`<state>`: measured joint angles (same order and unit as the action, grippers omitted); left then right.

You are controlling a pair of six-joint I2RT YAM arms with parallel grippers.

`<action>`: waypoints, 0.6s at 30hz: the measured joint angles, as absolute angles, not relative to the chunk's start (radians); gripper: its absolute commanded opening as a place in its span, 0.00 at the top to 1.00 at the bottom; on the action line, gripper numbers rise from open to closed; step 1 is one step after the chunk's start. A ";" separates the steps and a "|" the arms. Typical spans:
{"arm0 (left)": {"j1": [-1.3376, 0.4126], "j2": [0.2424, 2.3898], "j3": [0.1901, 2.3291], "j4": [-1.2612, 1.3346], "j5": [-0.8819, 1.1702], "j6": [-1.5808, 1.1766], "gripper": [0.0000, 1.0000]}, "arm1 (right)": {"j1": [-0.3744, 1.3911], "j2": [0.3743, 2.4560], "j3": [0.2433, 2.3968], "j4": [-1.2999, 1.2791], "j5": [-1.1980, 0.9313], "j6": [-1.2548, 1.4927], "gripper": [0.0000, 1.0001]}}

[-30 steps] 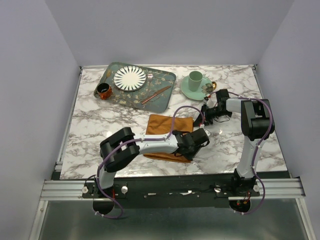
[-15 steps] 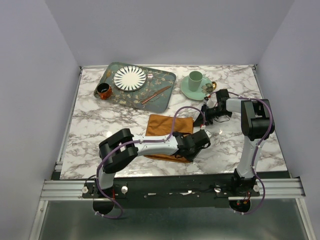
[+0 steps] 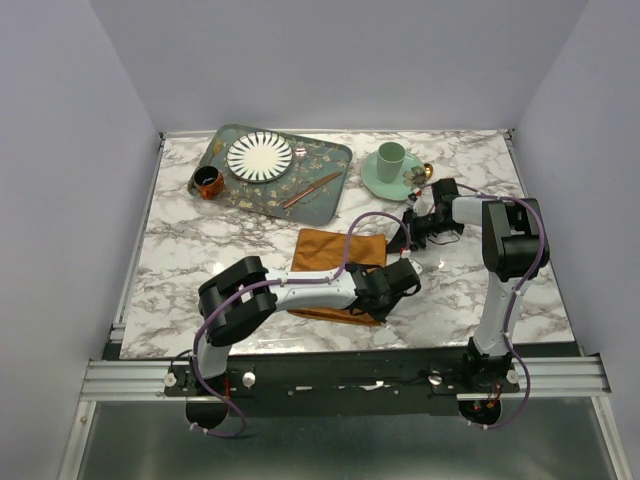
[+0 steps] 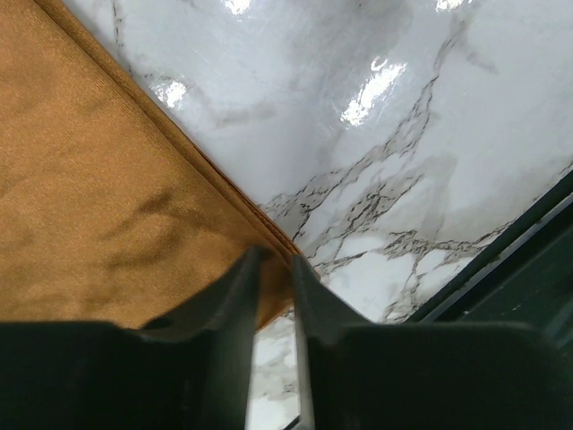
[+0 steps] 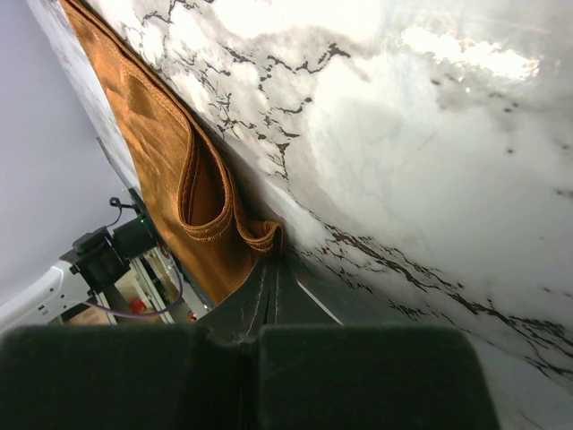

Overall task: Fold the napkin into a case and place the utensils inside
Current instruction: Smooth out the lower triangle-folded napkin at the center of the board.

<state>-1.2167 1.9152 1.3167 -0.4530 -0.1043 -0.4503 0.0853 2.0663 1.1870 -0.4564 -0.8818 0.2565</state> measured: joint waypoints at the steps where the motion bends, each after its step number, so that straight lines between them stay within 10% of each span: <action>1: -1.217 1.916 1.317 -0.453 -0.104 -0.450 0.62 | 0.085 2.066 1.187 -0.456 -0.881 0.257 0.99; 7: -1.217 1.916 1.317 -0.452 -0.104 -0.454 0.64 | 0.085 2.066 1.187 -0.456 -0.881 0.259 0.99; 18: -1.217 1.919 1.317 -0.454 -0.104 -0.455 0.99 | 0.085 2.066 1.187 -0.456 -0.881 0.262 0.99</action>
